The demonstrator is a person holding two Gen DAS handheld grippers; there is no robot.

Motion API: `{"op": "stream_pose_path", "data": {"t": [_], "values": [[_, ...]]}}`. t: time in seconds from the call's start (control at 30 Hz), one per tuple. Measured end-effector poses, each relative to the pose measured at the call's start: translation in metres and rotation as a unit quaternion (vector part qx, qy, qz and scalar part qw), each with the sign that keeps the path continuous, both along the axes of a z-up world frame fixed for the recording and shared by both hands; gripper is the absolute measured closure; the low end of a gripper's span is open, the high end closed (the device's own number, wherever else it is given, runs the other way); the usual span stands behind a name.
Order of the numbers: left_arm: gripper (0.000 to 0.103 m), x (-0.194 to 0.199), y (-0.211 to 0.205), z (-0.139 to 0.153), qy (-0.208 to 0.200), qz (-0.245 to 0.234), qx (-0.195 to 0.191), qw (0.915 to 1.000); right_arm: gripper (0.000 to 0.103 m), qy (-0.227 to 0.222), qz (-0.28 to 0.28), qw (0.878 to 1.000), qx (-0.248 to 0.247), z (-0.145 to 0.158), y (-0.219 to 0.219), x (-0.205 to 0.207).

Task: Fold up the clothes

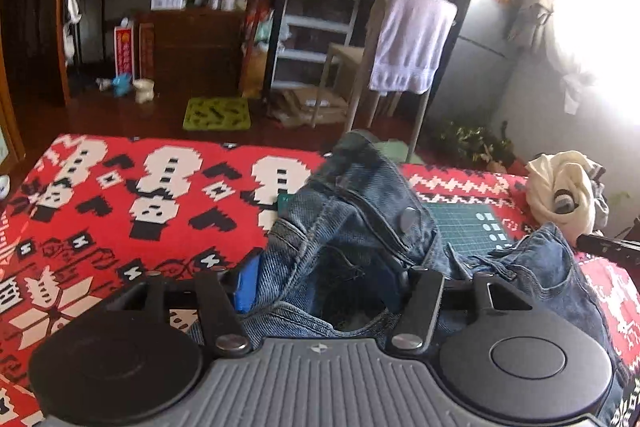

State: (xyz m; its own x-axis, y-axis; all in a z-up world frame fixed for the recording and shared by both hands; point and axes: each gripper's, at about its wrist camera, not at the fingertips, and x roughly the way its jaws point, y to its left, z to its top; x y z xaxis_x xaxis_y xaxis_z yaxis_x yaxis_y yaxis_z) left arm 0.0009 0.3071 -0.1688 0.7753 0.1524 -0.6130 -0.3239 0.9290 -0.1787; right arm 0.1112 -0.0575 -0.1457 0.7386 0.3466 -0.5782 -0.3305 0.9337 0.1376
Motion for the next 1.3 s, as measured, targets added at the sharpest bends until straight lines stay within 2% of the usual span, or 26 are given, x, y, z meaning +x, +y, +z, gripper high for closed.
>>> {"op": "stream_pose_path", "data": {"t": [0.17,0.3,0.47,0.57,0.63,0.67,0.73,0.87,0.97,1.07,1.13,1.17,1.3], "values": [[0.042,-0.015,-0.013,0.006,-0.004,-0.004,0.031,0.9995,0.071,0.019,0.015,1.000,-0.005,-0.011,0.003,-0.013],[0.033,-0.032,-0.028,0.013,-0.014,-0.010,0.063,0.9979,0.071,0.024,0.038,0.999,-0.015,-0.015,0.013,-0.034],[0.032,-0.053,-0.051,0.013,-0.007,-0.029,0.060,0.9977,0.069,0.044,0.079,0.995,-0.040,-0.023,0.026,-0.064],[0.033,-0.064,-0.069,0.006,0.006,-0.054,0.050,0.9973,0.062,0.054,0.099,0.992,-0.051,-0.029,0.031,-0.084],[0.037,-0.070,-0.078,-0.003,0.017,-0.071,0.026,0.9970,0.061,0.058,0.107,0.991,-0.060,-0.034,0.034,-0.097],[0.044,-0.073,-0.083,-0.008,0.026,-0.078,0.020,0.9964,0.060,0.058,0.109,0.990,-0.066,-0.037,0.036,-0.103],[0.055,-0.077,-0.094,-0.018,0.043,-0.087,0.022,0.9950,0.052,0.057,0.116,0.989,-0.077,-0.042,0.037,-0.115],[0.064,-0.083,-0.114,-0.030,0.057,-0.100,0.038,0.9926,0.047,0.058,0.126,0.986,-0.097,-0.049,0.038,-0.138],[0.066,-0.087,-0.127,-0.035,0.068,-0.103,0.061,0.9905,0.042,0.052,0.123,0.984,-0.115,-0.052,0.036,-0.154],[0.066,-0.088,-0.139,-0.043,0.093,-0.116,0.085,0.9852,0.032,0.053,0.121,0.986,-0.106,-0.050,0.035,-0.166],[0.066,-0.088,-0.143,-0.048,0.097,-0.122,0.096,0.9831,0.024,0.053,0.122,0.985,-0.107,-0.050,0.034,-0.171],[0.066,-0.089,-0.145,-0.050,0.099,-0.124,0.101,0.9821,0.023,0.052,0.123,0.985,-0.109,-0.051,0.034,-0.173],[0.063,-0.088,-0.142,-0.052,0.101,-0.121,0.090,0.9834,0.021,0.062,0.120,0.984,-0.112,-0.059,0.033,-0.176]]}}
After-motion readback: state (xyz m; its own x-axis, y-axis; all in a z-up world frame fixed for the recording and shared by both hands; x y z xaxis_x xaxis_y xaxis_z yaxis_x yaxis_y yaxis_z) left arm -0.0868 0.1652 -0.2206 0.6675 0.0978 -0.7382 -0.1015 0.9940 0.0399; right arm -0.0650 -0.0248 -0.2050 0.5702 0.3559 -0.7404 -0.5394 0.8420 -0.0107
